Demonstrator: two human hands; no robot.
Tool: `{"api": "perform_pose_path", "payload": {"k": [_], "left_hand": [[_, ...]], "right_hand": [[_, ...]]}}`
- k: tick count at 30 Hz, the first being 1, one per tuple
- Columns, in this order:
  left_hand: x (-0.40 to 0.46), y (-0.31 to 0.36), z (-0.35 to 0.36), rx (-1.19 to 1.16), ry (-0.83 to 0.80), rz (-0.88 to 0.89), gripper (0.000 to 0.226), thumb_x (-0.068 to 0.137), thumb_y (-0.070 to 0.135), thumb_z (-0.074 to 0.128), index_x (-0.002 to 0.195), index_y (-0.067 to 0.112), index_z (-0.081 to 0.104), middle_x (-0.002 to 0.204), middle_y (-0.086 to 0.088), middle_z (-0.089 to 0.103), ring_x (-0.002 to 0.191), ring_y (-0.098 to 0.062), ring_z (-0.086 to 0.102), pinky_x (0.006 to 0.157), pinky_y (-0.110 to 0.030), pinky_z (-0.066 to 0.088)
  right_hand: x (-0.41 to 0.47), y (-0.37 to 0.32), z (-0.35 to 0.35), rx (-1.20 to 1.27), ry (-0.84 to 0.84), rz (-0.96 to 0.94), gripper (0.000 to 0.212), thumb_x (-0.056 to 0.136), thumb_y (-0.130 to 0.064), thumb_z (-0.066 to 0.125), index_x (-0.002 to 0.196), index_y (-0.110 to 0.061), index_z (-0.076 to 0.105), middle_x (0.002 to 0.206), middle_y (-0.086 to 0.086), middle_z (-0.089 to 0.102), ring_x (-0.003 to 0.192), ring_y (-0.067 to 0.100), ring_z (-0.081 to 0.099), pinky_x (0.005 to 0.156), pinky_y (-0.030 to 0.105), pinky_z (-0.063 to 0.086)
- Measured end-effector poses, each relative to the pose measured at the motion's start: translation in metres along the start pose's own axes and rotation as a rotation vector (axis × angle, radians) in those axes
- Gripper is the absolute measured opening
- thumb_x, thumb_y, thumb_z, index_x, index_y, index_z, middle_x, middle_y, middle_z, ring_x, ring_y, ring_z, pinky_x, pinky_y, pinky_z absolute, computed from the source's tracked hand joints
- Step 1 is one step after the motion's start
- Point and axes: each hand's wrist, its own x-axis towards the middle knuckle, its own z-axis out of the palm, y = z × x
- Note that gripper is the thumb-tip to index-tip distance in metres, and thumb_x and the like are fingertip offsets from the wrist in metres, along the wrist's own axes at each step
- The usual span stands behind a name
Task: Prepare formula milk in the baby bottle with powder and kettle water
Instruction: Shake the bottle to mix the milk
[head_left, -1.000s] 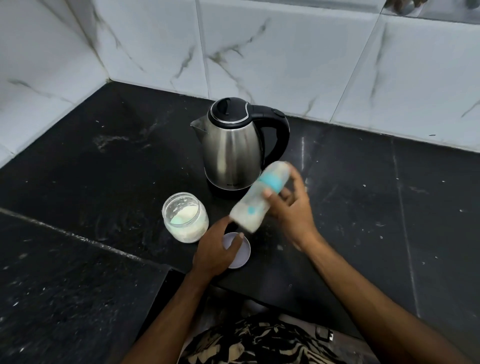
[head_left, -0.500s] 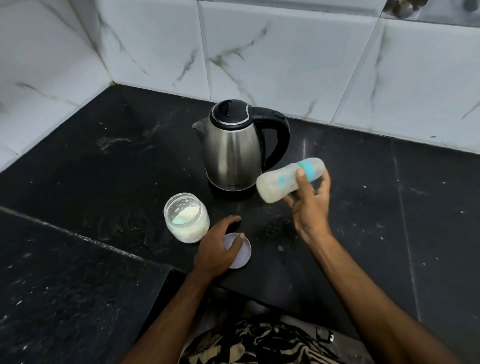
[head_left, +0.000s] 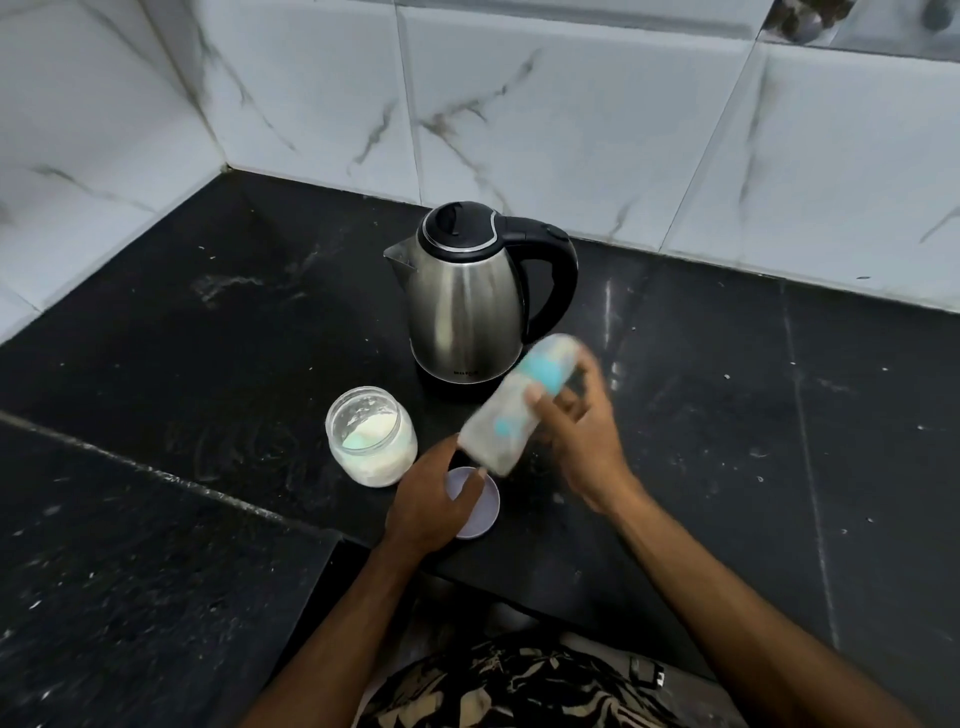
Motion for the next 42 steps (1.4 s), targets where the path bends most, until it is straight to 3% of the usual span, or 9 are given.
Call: {"api": "perform_pose_path", "payload": {"k": [3, 8, 13, 19, 24, 29, 35, 40, 42], "left_hand": [[0.0, 0.001, -0.001, -0.055, -0.025, -0.019, 0.042, 0.085, 0.052, 0.062, 0.125, 0.041, 0.057, 0.121, 0.016, 0.065, 0.113, -0.009, 0.064, 0.096, -0.032, 0.05], [0.001, 0.001, 0.0, 0.019, -0.002, -0.013, 0.047, 0.089, 0.044, 0.059, 0.131, 0.022, 0.061, 0.129, 0.011, 0.064, 0.12, -0.004, 0.058, 0.103, -0.031, 0.046], [-0.002, -0.006, 0.003, -0.053, -0.029, -0.082, 0.07, 0.081, 0.066, 0.06, 0.135, 0.021, 0.055, 0.133, 0.002, 0.061, 0.122, -0.018, 0.06, 0.104, -0.033, 0.045], [0.002, 0.0, 0.001, 0.026, -0.003, -0.013, 0.047, 0.089, 0.044, 0.059, 0.13, 0.021, 0.061, 0.128, 0.01, 0.065, 0.119, -0.004, 0.059, 0.102, -0.031, 0.047], [0.0, -0.004, 0.002, -0.055, -0.009, -0.032, 0.052, 0.084, 0.049, 0.066, 0.131, 0.028, 0.056, 0.127, 0.011, 0.062, 0.115, -0.008, 0.061, 0.098, -0.022, 0.045], [0.002, -0.002, 0.001, 0.033, -0.001, 0.006, 0.045, 0.089, 0.043, 0.06, 0.13, 0.022, 0.061, 0.129, 0.014, 0.063, 0.118, -0.002, 0.058, 0.102, -0.023, 0.045], [0.0, -0.006, 0.003, 0.009, 0.009, -0.045, 0.058, 0.086, 0.051, 0.06, 0.134, 0.018, 0.057, 0.13, 0.006, 0.063, 0.117, -0.01, 0.059, 0.099, -0.027, 0.044], [0.002, -0.004, 0.001, 0.043, -0.002, 0.019, 0.051, 0.088, 0.05, 0.055, 0.131, 0.022, 0.06, 0.13, 0.012, 0.064, 0.12, -0.002, 0.058, 0.103, -0.025, 0.045], [0.002, -0.003, 0.002, 0.042, 0.007, 0.022, 0.048, 0.088, 0.047, 0.057, 0.129, 0.021, 0.061, 0.13, 0.014, 0.063, 0.118, 0.001, 0.057, 0.102, -0.02, 0.044]], "right_hand": [[-0.005, 0.003, -0.003, -0.167, -0.162, -0.006, 0.08, 0.078, -0.012, 0.078, 0.145, -0.023, 0.035, 0.122, 0.013, 0.064, 0.103, 0.024, 0.069, 0.078, 0.038, 0.06], [0.02, -0.016, -0.008, 0.179, 0.188, -0.078, 0.068, 0.089, -0.015, 0.069, 0.145, -0.02, 0.032, 0.101, -0.005, 0.074, 0.099, 0.02, 0.07, 0.077, 0.044, 0.061], [-0.006, 0.0, 0.005, -0.144, -0.193, -0.006, 0.072, 0.081, -0.013, 0.078, 0.137, -0.032, 0.038, 0.122, 0.012, 0.063, 0.105, 0.025, 0.069, 0.075, 0.037, 0.06], [0.018, -0.014, -0.002, 0.199, 0.162, -0.062, 0.064, 0.089, -0.015, 0.064, 0.145, -0.017, 0.032, 0.1, -0.007, 0.074, 0.098, 0.019, 0.07, 0.075, 0.041, 0.061], [-0.008, 0.0, 0.006, -0.127, -0.154, 0.023, 0.072, 0.081, -0.008, 0.073, 0.14, -0.026, 0.037, 0.121, 0.011, 0.064, 0.102, 0.023, 0.069, 0.074, 0.037, 0.06], [0.017, -0.014, -0.007, 0.191, 0.175, -0.06, 0.066, 0.087, -0.016, 0.067, 0.144, -0.017, 0.032, 0.099, -0.008, 0.074, 0.097, 0.018, 0.07, 0.076, 0.041, 0.061], [-0.007, -0.006, 0.003, -0.099, -0.113, 0.002, 0.078, 0.077, -0.015, 0.076, 0.142, -0.024, 0.033, 0.121, 0.014, 0.064, 0.103, 0.025, 0.069, 0.073, 0.036, 0.06], [0.022, -0.024, -0.007, 0.223, 0.224, -0.103, 0.059, 0.093, -0.01, 0.062, 0.143, -0.018, 0.032, 0.095, -0.007, 0.075, 0.095, 0.017, 0.07, 0.069, 0.037, 0.061], [0.017, -0.023, -0.006, 0.234, 0.206, -0.079, 0.059, 0.093, -0.011, 0.061, 0.143, -0.019, 0.032, 0.096, -0.006, 0.075, 0.096, 0.019, 0.07, 0.071, 0.038, 0.062]]}}
